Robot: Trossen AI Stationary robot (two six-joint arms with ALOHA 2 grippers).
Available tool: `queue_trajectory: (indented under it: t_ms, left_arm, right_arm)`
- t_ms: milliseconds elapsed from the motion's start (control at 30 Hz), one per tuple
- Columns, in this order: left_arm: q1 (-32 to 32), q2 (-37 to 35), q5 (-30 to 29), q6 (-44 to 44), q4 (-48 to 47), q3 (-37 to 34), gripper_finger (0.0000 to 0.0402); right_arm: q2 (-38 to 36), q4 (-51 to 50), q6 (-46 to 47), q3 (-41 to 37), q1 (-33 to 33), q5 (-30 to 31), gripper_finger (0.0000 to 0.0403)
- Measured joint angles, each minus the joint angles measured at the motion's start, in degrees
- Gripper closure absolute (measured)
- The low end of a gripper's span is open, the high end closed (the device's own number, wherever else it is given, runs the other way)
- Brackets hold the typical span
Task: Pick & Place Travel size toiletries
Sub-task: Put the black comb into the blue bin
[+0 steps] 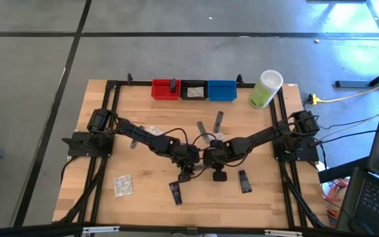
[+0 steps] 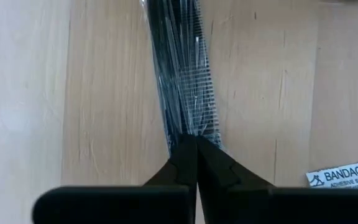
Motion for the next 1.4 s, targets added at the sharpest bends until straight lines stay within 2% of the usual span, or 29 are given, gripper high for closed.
queue_trajectory:
  t_ms: [300, 500, 700, 867, 1200, 1400]
  left_arm:
    - [0.3, 0.0, 0.7, 0.0, -1.0, 0.0, 0.0198]
    - [1.8, -2.2, 2.1, 0.0, -8.4, 0.0, 0.0197]
    - [0.9, -5.4, -8.5, 0.4, -13.8, 0.0, 0.0197]
    - [-0.6, -6.1, -12.4, 0.1, -14.1, -0.1, 0.0197]
    - [-0.5, -6.0, -12.7, -1.4, -10.4, -2.3, 0.0197]
    - [-0.3, -6.0, -10.9, -1.0, -7.5, -2.3, 0.0196]
  right_arm:
    - [-2.8, -2.2, 0.1, -0.5, 0.2, -1.1, 0.0401]
    - [-4.1, -5.2, 0.6, -0.6, 0.2, 0.0, 0.0402]
    - [-4.2, -6.6, 1.3, -0.6, 0.2, 1.7, 0.0402]
    - [-5.4, -7.0, 1.3, -0.6, 0.2, 3.0, 0.0402]
    - [-9.5, -6.8, 3.9, -0.4, 1.3, 4.1, 0.0401]
    - [-9.5, -5.3, 6.4, -0.4, 0.6, 4.1, 0.0357]
